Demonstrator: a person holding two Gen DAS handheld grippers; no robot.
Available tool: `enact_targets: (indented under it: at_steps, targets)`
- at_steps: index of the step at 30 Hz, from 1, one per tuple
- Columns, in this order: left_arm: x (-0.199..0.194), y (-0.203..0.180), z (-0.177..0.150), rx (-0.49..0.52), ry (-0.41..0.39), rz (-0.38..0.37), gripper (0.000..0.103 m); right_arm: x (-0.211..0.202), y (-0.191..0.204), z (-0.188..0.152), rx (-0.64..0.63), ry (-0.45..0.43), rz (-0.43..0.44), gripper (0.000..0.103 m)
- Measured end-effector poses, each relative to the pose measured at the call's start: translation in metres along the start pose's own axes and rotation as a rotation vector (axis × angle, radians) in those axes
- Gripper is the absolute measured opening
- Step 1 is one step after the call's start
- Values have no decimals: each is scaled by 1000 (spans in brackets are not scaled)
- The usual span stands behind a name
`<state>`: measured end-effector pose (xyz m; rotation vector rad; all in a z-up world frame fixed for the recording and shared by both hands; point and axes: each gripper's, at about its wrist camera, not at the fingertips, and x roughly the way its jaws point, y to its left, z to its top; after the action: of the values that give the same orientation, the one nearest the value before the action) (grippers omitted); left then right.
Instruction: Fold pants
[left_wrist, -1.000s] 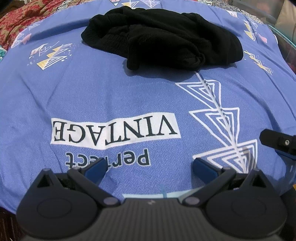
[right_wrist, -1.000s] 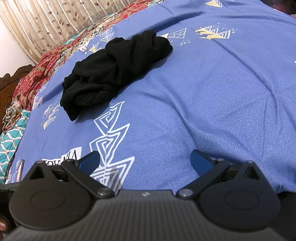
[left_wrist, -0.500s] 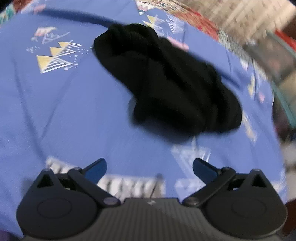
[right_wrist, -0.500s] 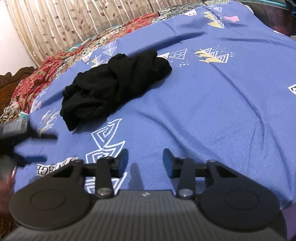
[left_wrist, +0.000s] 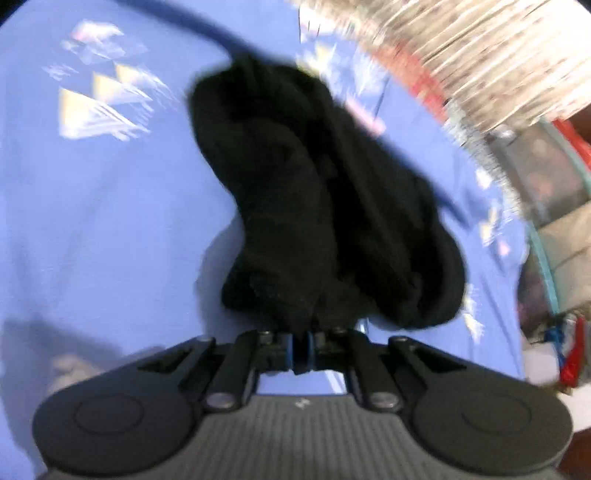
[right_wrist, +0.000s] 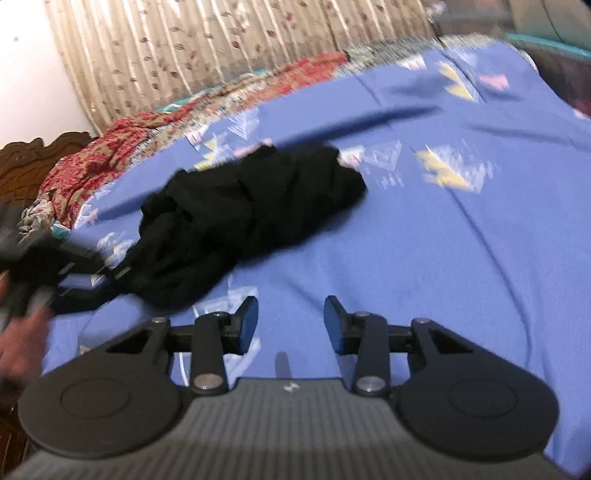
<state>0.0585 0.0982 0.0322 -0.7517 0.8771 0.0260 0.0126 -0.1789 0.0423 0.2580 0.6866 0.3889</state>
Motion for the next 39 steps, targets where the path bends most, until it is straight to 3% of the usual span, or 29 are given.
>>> enact_targets:
  at_steps: [4,6,8,11,13,14,16,19,22,24,26,28,30,32,34,35,36,39]
  targets:
    - [-84,56,-19,-70,-84,-34,6,23,15,28,-33,-26,55,45]
    - [-116,84,-34,-114,-116,-21,7,39,19,37,-38,-33,60,61]
    - [-123,97,-45,-146,-100,-16,7,61,22,42,-27,-35,40,79]
    - [-109,103,-65,-207,-51,13,9,102,16,46,35,5,-26,82]
    - [-97,107,-69,-238,-41,8,10,133,13,49,57,90,-57,47]
    - [-98,109,-68,-241,-45,8,10,138,10,49,63,113,-77,15]
    - [-95,106,-62,-229,-55,-19,10,124,9,68,115,65,-66,12]
    - [-100,107,-61,-198,-82,-26,10,77,24,108,86,-137,-2,12]
    - [-106,113,-66,-218,-94,-55,13,48,36,150,142,-266,144,12]
    - [-111,118,-66,-233,-124,-56,13,40,42,158,162,-308,183,13]
    - [-116,122,-66,-235,-152,-60,13,30,48,142,120,-347,120,13]
    - [-115,127,-64,-232,-146,-57,13,25,37,116,128,-325,39,13]
    - [-109,130,-62,-223,-107,-64,13,25,15,79,151,-222,-104,14]
    - [-101,129,-62,-211,-74,-65,13,24,-12,37,181,-68,-183,21]
    - [-95,124,-62,-191,-60,-49,27,16,-29,5,173,29,-207,40]
    - [-91,123,-63,-191,-49,-35,52,9,-32,-3,155,25,-227,57]
    - [-91,124,-66,-198,-45,-28,65,1,-31,-5,132,4,-242,59]
    - [-84,117,-65,-194,-45,-24,65,-11,-11,17,13,-80,-227,59]
